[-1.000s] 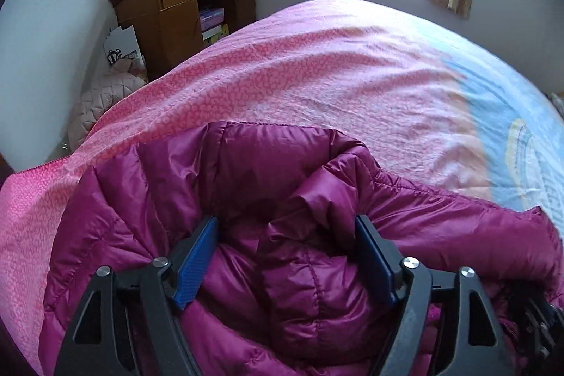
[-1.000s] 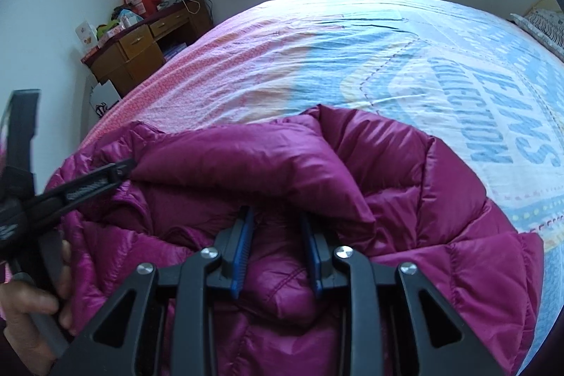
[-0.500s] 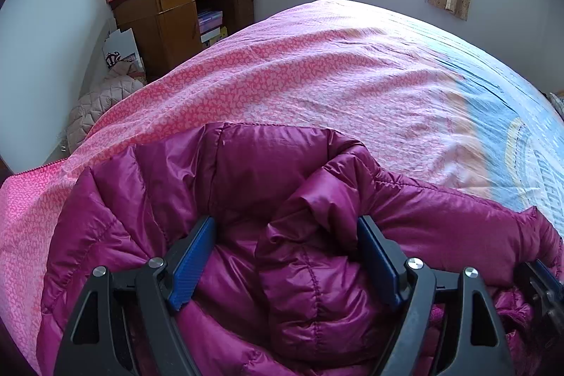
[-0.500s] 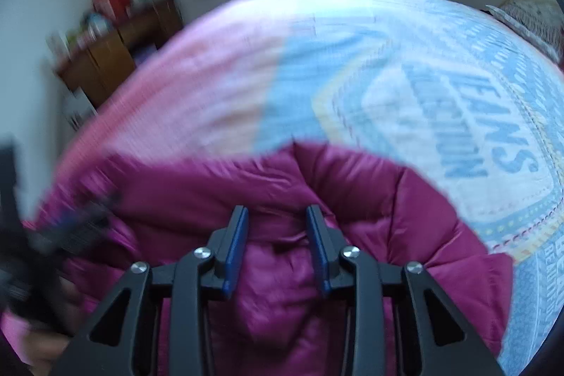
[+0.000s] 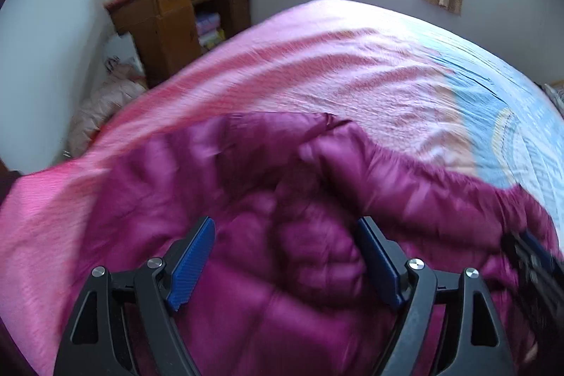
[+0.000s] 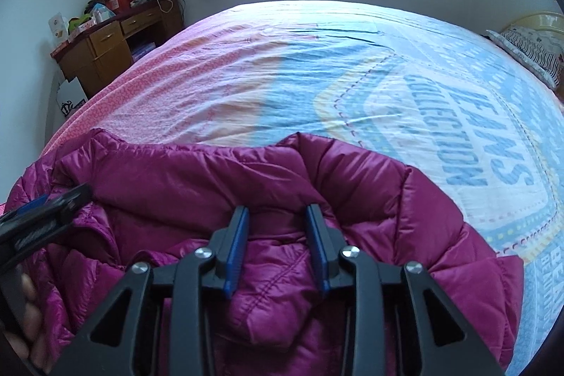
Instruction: Fold large clothes
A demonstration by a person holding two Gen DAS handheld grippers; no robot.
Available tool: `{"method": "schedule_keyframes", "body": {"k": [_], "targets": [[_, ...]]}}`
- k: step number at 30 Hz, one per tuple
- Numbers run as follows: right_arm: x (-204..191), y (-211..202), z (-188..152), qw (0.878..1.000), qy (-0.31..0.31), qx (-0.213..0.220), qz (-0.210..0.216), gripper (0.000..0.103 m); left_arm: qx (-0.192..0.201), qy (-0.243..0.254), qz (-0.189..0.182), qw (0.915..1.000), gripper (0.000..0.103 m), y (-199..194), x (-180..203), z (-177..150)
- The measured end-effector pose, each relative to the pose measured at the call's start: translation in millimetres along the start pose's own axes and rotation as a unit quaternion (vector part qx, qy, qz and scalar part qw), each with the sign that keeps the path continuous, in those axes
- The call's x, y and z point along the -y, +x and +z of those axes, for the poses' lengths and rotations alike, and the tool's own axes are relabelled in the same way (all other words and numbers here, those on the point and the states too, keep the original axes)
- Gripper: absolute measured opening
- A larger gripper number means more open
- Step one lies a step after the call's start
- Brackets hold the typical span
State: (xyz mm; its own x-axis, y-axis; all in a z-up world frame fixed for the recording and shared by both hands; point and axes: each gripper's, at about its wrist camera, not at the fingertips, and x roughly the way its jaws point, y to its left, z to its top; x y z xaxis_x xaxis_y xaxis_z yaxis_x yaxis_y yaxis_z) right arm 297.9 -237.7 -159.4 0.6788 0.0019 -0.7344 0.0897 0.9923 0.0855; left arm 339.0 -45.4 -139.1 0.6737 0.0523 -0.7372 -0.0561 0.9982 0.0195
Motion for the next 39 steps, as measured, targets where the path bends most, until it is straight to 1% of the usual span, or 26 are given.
{"method": "schedule_keyframes", "body": {"k": [1, 4, 6, 8, 9, 11, 13, 14, 15, 16, 17, 19, 20, 23, 25, 27, 28, 30, 32, 34, 36, 39], "targets": [[-0.6, -0.2, -0.3, 1.000, 0.000, 0.000, 0.000, 0.036, 0.013, 0.004, 0.004, 0.9999, 0.082, -13.8, -2.8, -6.4], [-0.3, 0.2, 0.0, 1.000, -0.002, 0.000, -0.003, 0.036, 0.039, 0.017, -0.001, 0.9991, 0.082, -52.5, -12.2, -23.6], [-0.2, 0.3, 0.2, 1.000, -0.003, 0.001, -0.004, 0.036, 0.053, 0.016, 0.003, 0.9985, 0.082, -74.7, -20.3, -33.0], [0.2, 0.2, 0.2, 1.000, -0.002, 0.004, 0.001, 0.036, 0.061, 0.011, -0.002, 0.9981, 0.082, -93.2, -28.5, -41.0], [0.1, -0.7, -0.1, 1.000, 0.000, 0.005, 0.002, 0.038, 0.063, 0.013, -0.006, 0.9979, 0.082, -103.1, -33.2, -44.8], [-0.1, -4.4, -1.8, 1.000, 0.001, 0.008, 0.002, 0.041, 0.066, 0.018, -0.003, 0.9977, 0.082, -114.1, -36.8, -48.8], [-1.5, -13.5, -5.9, 1.000, -0.005, 0.009, -0.005, 0.047, 0.077, 0.025, 0.011, 0.9967, 0.082, -126.1, -41.9, -53.9], [-2.1, -19.8, -8.7, 1.000, -0.009, 0.011, -0.012, 0.060, 0.084, 0.025, 0.014, 0.9961, 0.082, -131.1, -45.8, -58.1], [-1.5, -27.7, -12.2, 0.999, -0.010, 0.016, -0.026, 0.068, 0.089, 0.025, 0.016, 0.9956, 0.082, -135.0, -49.2, -61.4], [0.4, -39.2, -18.2, 0.999, -0.007, 0.029, -0.034, 0.068, 0.090, 0.023, 0.015, 0.9955, 0.082, -138.6, -52.6, -64.2], [3.5, -53.1, -24.8, 0.999, -0.002, 0.043, -0.031, 0.066, 0.089, 0.022, 0.012, 0.9957, 0.082, -140.5, -53.8, -68.0], [10.6, -79.7, -38.1, 0.998, 0.016, 0.062, -0.026, 0.066, 0.084, 0.018, 0.007, 0.9963, 0.082, -145.0, -56.4, -75.3], [15.9, -96.4, -47.2, 0.997, 0.028, 0.071, -0.016, 0.066, 0.084, 0.019, 0.005, 0.9963, 0.082, -147.3, -57.0, -79.0], [31.7, -148.6, -73.5, 0.993, 0.052, 0.105, 0.010, 0.067, 0.106, 0.025, 0.001, 0.9940, 0.082, -162.5, -62.8, -94.6], [45.3, -189.9, -93.7, 0.989, 0.047, 0.141, 0.009, 0.067, 0.124, 0.023, -0.005, 0.9920, 0.082, -175.5, -72.9, -106.9], [56.5, -223.2, -109.5, 0.984, 0.042, 0.172, -0.004, 0.067, 0.131, 0.012, -0.015, 0.9912, 0.082, -186.0, -86.7, -117.6], [65.5, -245.5, -119.6, 0.980, 0.043, 0.193, -0.010, 0.067, 0.132, 0.000, -0.020, 0.9910, 0.082, -191.5, -95.4, -122.7], [80.5, -275.8, -133.6, 0.974, 0.054, 0.218, -0.012, 0.067, 0.134, -0.025, -0.027, 0.9903, 0.082, -202.0, -115.7, -131.1], [93.2, -301.2, -144.8, 0.969, 0.067, 0.240, -0.009, 0.067, 0.138, -0.042, -0.026, 0.9892, 0.082, -212.4, -131.2, -137.1], [102.4, -327.6, -156.5, 0.961, 0.075, 0.267, -0.004, 0.067, 0.151, -0.054, -0.020, 0.9869, 0.082, -229.5, -151.1, -144.5], [105.4, -346.2, -164.9, 0.955, 0.080, 0.284, 0.001, 0.067, 0.167, -0.058, -0.010, 0.9842, 0.082, -248.8, -169.6, -148.6], [112.2, -379.1, -178.5, 0.946, 0.083, 0.311, 0.025, 0.067, 0.194, -0.067, -0.013, 0.9787, 0.082, -284.3, -206.1, -154.3]]}}
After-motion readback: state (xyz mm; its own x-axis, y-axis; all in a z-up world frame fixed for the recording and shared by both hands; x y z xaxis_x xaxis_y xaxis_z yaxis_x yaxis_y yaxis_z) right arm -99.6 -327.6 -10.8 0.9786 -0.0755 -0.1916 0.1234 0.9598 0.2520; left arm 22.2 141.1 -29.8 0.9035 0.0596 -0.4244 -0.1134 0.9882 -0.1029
